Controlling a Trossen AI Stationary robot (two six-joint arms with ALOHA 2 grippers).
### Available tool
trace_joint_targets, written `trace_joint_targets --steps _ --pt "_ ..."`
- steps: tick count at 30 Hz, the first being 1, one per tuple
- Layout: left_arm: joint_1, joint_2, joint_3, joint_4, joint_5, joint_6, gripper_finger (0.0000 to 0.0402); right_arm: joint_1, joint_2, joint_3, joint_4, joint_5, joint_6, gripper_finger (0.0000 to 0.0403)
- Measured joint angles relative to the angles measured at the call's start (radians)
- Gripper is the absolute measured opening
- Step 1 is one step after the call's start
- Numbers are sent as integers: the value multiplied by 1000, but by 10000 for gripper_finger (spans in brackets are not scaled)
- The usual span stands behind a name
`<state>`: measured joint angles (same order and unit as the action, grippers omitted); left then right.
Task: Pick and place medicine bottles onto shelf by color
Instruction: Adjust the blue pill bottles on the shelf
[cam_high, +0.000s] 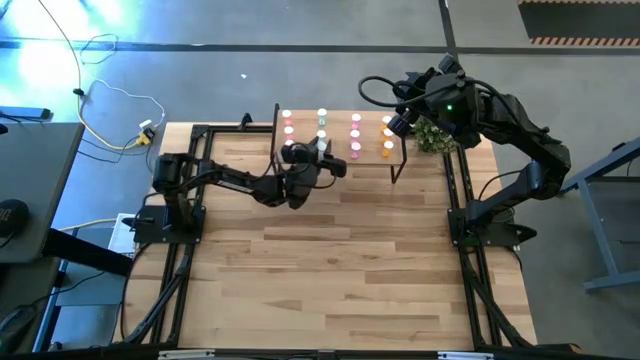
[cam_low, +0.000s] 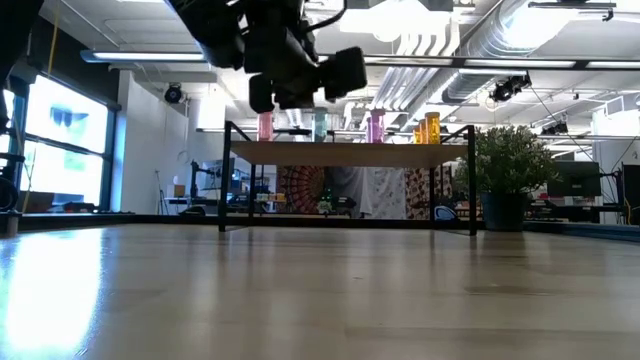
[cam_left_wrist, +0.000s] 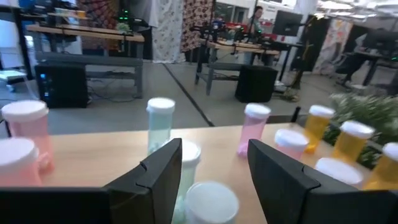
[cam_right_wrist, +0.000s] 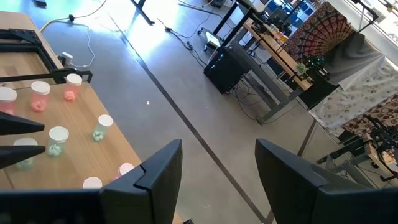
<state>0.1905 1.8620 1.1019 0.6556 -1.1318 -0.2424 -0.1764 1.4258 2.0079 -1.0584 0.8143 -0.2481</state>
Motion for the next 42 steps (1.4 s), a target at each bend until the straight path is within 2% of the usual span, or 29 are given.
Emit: trace_joint_targets --steps 6,12,15,19,23,30,32,35,42 --pt "-2 -55 0 -1 22 41 172 0 0 0 1 0 -4 195" --pt "-9 -179 0 -6 47 87 172 -27 0 0 5 -26 -22 195" --pt "-9 -266 -1 -34 117 85 172 -63 0 0 8 -114 -22 195" --pt "-9 -388 0 -118 227 49 172 -126 2 0 9 -301 -22 195" --pt "-9 -497 0 -269 362 -23 172 -194 6 0 12 -517 -23 195" --pt "-7 -637 0 -570 503 -161 172 -281 65 1 84 -852 -22 195" --pt "0 -669 0 -621 559 -163 172 -295 103 1 113 -898 -36 195" --pt "1 -707 0 -689 629 -145 172 -311 165 1 148 -906 -69 195" --pt "21 -786 0 -873 650 -120 172 -320 303 0 151 -915 -186 195"
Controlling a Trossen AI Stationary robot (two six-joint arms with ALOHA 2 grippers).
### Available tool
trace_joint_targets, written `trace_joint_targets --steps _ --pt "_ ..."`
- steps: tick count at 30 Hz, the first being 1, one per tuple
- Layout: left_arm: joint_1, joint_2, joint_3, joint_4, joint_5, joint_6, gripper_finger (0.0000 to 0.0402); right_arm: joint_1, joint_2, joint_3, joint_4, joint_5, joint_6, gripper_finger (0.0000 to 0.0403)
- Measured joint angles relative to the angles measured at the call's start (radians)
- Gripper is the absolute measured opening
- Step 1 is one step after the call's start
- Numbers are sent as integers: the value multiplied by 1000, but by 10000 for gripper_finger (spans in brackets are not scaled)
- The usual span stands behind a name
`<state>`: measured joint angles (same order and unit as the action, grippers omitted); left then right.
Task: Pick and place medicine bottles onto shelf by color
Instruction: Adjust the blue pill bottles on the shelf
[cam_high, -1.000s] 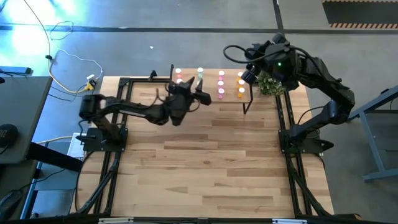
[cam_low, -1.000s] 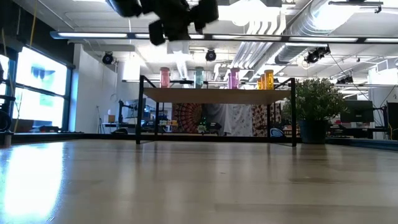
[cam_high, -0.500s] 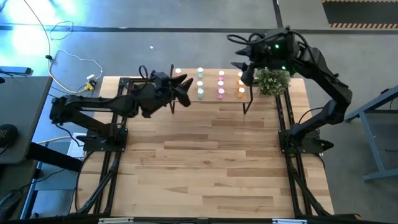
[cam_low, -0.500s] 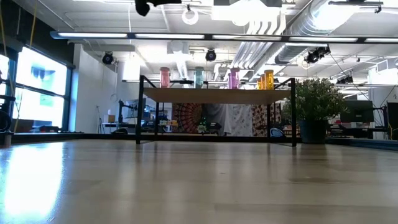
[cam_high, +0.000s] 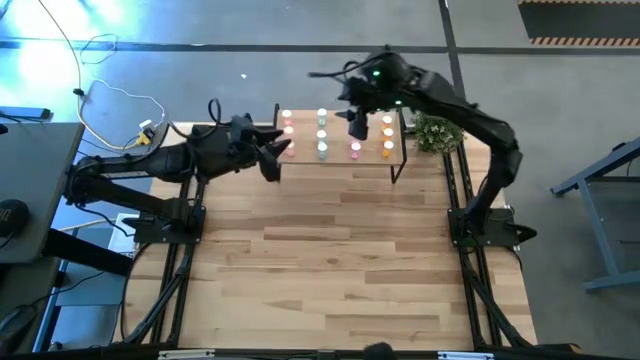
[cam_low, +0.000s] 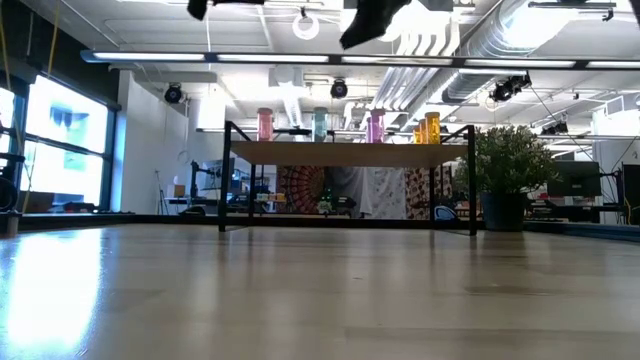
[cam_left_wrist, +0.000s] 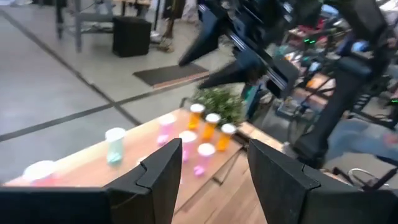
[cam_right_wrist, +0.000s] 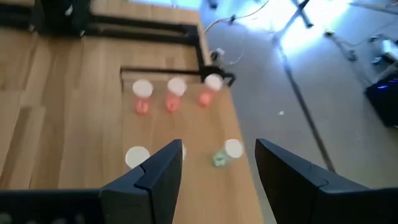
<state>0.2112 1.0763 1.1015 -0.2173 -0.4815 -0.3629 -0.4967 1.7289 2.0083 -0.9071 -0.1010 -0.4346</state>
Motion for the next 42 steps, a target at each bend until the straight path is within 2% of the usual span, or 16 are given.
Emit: trace_joint_targets --steps 7,12,18,29,42 --pt "56 -35 0 -129 39 -6 172 -15 95 0 -27 -86 -70 195" --pt "96 -35 0 -127 40 47 172 -22 139 0 -10 -160 -86 195" --pt "166 -35 0 -128 28 59 172 -31 198 -1 7 -200 -71 195" --pt "253 -34 0 -131 33 52 172 -41 263 -1 12 -200 -62 195" --pt "261 -34 0 -149 36 52 172 -41 280 -1 7 -247 -63 195"
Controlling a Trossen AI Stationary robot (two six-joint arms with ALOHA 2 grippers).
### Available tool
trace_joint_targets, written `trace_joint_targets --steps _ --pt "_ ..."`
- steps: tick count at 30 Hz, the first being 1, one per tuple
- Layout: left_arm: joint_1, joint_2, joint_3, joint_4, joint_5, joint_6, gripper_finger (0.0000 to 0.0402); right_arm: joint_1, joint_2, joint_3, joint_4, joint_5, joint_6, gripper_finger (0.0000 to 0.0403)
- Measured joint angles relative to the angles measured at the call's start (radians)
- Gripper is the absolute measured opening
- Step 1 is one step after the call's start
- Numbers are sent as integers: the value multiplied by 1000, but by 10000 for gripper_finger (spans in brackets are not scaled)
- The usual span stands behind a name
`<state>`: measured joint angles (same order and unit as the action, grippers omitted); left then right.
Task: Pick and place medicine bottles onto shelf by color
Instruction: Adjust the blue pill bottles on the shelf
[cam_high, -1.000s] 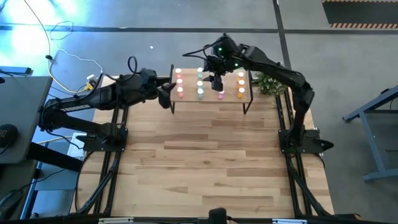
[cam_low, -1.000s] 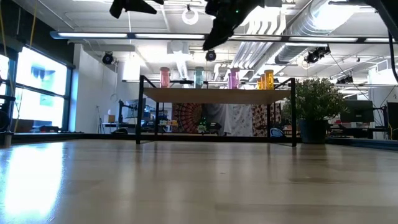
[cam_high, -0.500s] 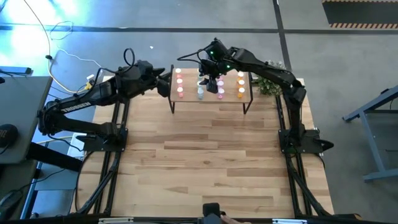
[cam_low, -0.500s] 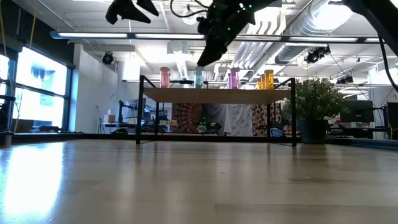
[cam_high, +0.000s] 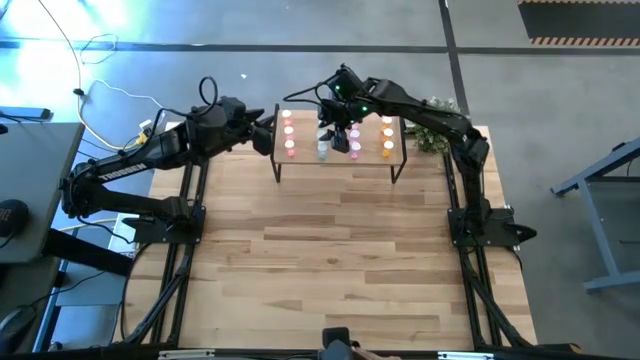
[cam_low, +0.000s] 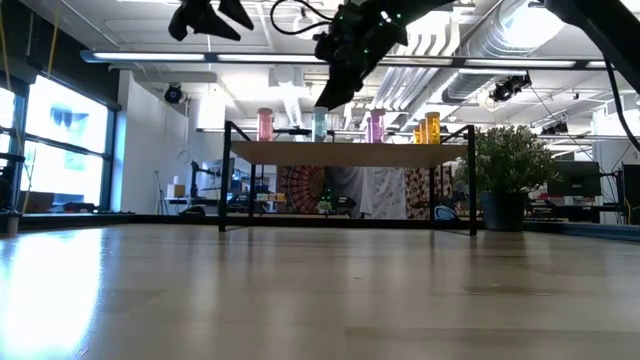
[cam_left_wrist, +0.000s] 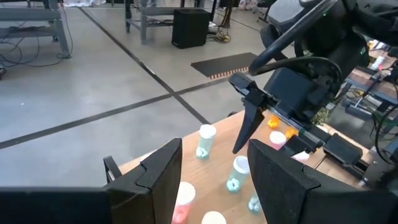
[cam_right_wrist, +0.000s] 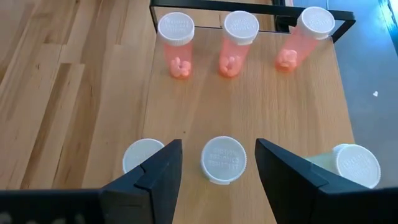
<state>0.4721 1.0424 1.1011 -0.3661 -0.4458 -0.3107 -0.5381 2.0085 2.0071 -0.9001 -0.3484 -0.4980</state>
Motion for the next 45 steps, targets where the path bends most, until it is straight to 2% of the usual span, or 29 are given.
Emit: trace_joint_targets --steps 7,23,38,41,45 --pt "0 0 0 -12 0 0 172 -1 12 0 2 12 -4 195" --pt "0 0 0 -13 -1 0 172 -1 11 0 9 137 -8 195" --pt "0 0 0 -15 -2 0 172 -1 -27 0 -9 146 24 195" --pt "0 0 0 -19 -2 0 172 1 -62 0 -11 118 52 195" --pt "0 0 0 -20 -2 0 172 6 -85 2 -73 -20 53 195"
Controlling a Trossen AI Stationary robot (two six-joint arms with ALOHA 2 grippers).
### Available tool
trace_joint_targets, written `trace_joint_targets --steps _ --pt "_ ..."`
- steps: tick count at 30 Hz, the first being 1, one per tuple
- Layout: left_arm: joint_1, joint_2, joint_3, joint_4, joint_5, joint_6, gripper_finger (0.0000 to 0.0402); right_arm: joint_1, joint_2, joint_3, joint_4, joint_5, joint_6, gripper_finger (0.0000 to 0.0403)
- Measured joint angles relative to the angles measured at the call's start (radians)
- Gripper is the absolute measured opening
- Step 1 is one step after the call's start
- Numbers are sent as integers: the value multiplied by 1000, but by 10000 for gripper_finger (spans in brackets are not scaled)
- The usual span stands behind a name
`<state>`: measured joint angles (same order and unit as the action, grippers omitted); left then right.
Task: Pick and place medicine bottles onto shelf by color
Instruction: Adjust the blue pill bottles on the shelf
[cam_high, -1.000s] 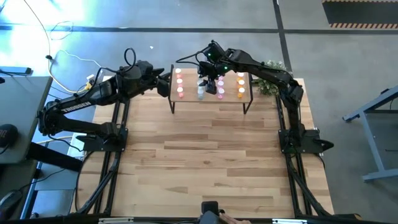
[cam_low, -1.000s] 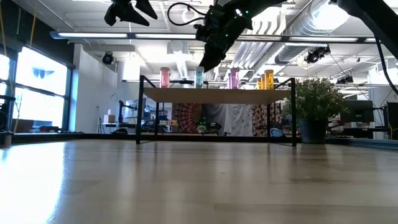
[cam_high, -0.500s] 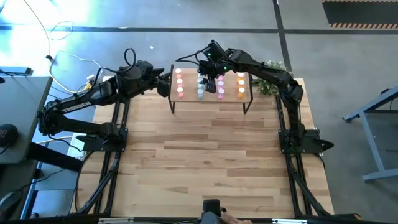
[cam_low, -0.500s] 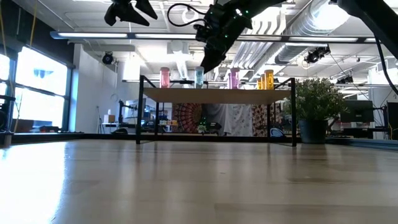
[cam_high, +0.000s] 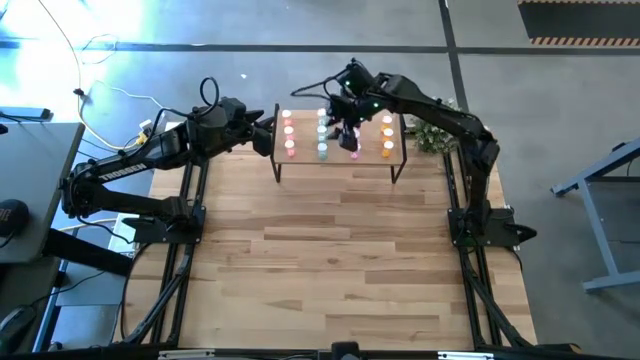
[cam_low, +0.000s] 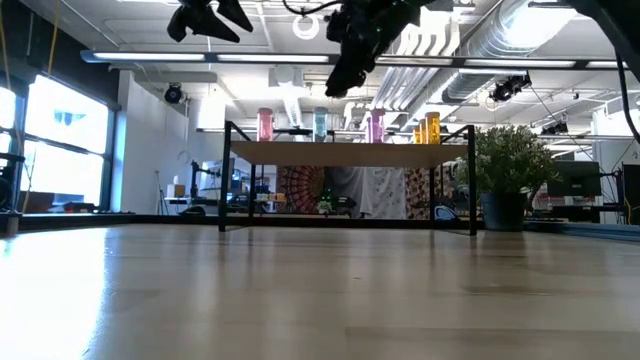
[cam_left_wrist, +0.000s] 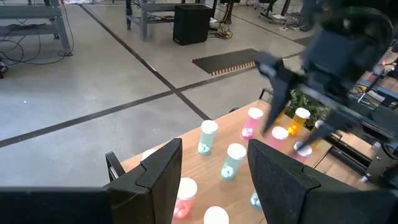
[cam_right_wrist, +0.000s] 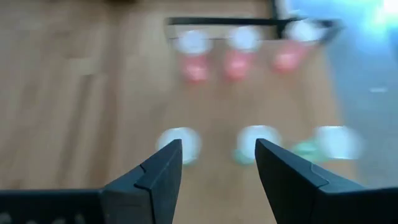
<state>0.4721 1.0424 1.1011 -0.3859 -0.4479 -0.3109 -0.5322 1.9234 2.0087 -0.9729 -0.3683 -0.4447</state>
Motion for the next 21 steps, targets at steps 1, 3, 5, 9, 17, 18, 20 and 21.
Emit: trace_joint_targets --steps 1,3,5,9,17,18,20,21 --pt "0 0 0 0 0 0 172 4 2 0 -24 -31 -1 195" --pt "0 0 0 0 0 0 172 18 6 -1 -53 -43 0 195" --pt "0 0 0 0 0 0 172 36 8 -1 -53 -37 -6 195" --pt "0 0 0 -1 0 0 172 72 13 -1 -53 14 -46 195" --pt "0 0 0 -11 1 0 172 109 20 -1 -42 121 -72 195" --pt "0 0 0 -11 1 0 172 109 23 -1 -43 136 -72 195" --pt "0 0 0 -11 1 0 172 109 34 -1 -39 144 -73 195" --pt "0 0 0 -11 1 0 172 109 38 -2 -42 151 -73 195"
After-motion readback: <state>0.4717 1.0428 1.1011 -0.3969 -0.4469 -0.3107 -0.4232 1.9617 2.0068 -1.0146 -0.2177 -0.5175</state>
